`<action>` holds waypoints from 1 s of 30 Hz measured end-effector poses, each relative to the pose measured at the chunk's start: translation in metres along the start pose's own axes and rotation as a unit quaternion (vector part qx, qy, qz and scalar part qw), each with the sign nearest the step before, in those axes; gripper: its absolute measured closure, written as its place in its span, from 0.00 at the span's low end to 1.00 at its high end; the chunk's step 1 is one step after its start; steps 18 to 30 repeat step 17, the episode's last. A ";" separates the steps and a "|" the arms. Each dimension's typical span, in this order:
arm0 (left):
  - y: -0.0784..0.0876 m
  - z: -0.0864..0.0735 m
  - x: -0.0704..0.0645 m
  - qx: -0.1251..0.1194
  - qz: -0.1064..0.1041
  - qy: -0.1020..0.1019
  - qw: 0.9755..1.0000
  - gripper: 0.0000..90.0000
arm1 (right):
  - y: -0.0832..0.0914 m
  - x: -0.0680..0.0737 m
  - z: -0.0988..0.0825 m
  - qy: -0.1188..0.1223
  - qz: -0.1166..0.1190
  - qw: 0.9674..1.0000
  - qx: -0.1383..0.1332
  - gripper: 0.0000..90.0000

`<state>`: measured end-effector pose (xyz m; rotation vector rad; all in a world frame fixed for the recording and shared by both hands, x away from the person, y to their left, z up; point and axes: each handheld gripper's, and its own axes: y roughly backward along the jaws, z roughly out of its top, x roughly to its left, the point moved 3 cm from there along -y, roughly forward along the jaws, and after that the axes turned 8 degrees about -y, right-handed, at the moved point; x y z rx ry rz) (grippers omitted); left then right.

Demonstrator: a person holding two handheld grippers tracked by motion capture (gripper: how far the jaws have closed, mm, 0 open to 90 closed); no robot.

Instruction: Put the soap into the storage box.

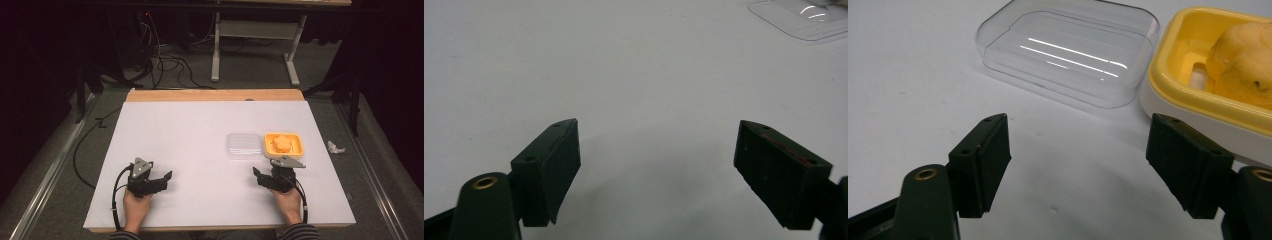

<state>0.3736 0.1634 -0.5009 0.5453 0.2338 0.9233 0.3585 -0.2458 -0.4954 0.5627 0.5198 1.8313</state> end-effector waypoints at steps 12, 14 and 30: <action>0.000 0.000 0.000 -0.003 0.001 -0.001 1.000 0.21 | -0.001 0.001 -0.001 0.004 -0.004 1.000 -0.001 0.29; 0.000 0.000 0.000 -0.003 0.002 -0.001 1.000 0.21 | -0.001 0.001 -0.002 0.004 -0.004 1.000 -0.002 0.29; 0.001 0.000 0.000 -0.003 0.002 -0.001 1.000 0.21 | -0.001 0.001 -0.002 0.003 -0.003 1.000 -0.002 0.29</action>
